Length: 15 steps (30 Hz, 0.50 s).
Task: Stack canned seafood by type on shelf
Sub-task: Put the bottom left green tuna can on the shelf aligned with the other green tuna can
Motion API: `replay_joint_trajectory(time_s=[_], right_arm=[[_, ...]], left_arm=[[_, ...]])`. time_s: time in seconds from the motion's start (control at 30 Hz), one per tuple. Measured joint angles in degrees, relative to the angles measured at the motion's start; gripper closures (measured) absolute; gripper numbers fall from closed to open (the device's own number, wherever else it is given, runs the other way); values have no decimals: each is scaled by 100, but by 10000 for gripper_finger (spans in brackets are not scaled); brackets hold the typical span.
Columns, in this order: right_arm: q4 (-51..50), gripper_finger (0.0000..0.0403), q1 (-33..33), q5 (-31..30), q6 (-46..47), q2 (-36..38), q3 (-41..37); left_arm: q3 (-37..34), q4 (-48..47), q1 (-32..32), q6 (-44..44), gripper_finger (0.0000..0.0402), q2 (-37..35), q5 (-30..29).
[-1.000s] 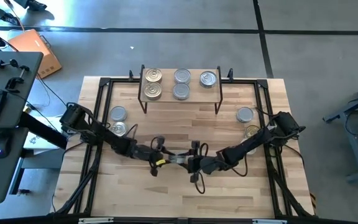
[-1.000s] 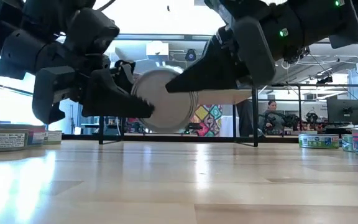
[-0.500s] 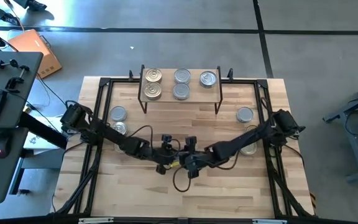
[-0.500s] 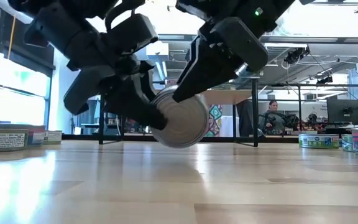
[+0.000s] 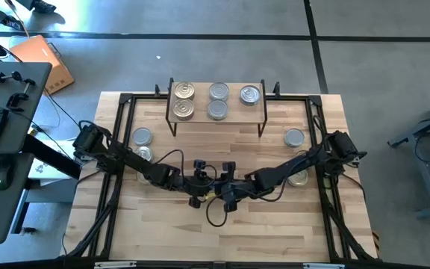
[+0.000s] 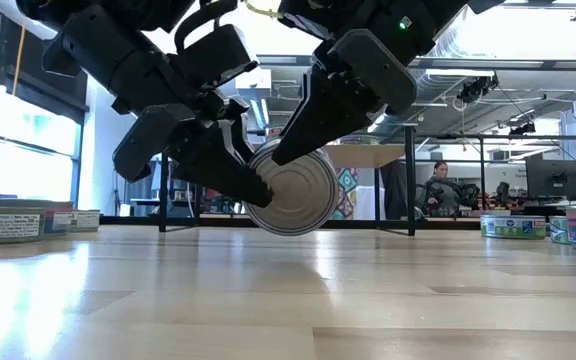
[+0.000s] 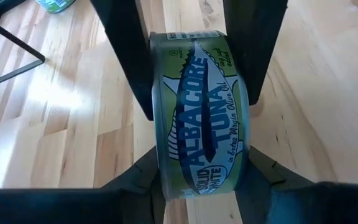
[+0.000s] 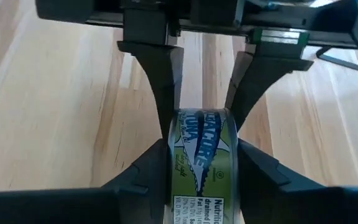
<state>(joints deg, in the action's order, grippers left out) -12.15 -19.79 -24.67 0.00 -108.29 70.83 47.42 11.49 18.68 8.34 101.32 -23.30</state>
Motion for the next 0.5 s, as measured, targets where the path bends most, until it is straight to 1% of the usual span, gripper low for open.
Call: replay_joint_trajectory(time_s=[0.03, 0.1, 0.2, 0.27, 0.33, 0.4, 0.5], right_arm=[[-30, 276, -2, -37, 63, 0, 0], [-203, 276, -78, -243, 106, 0, 4], [-849, 276, -300, -826, 156, 52, -20], [-1238, 276, -458, -1273, 359, 206, -17], [-1799, 276, -605, -1869, 588, 440, -17], [-2289, 276, -736, -2462, 747, 661, -9], [-2934, 276, -849, -3274, 657, 1040, -11]], left_arm=[[0, -14, 0, -52, 277, 0, -15], [17, -155, 0, -165, 236, -6, -43], [15, -662, 10, -415, 167, -14, -231], [7, -1001, 15, -718, 138, -7, -310], [9, -1224, 21, -965, 125, -9, -360], [3, -1401, 54, -1108, 122, -9, -394], [-13, -1280, 116, -1129, 123, -9, -440]])
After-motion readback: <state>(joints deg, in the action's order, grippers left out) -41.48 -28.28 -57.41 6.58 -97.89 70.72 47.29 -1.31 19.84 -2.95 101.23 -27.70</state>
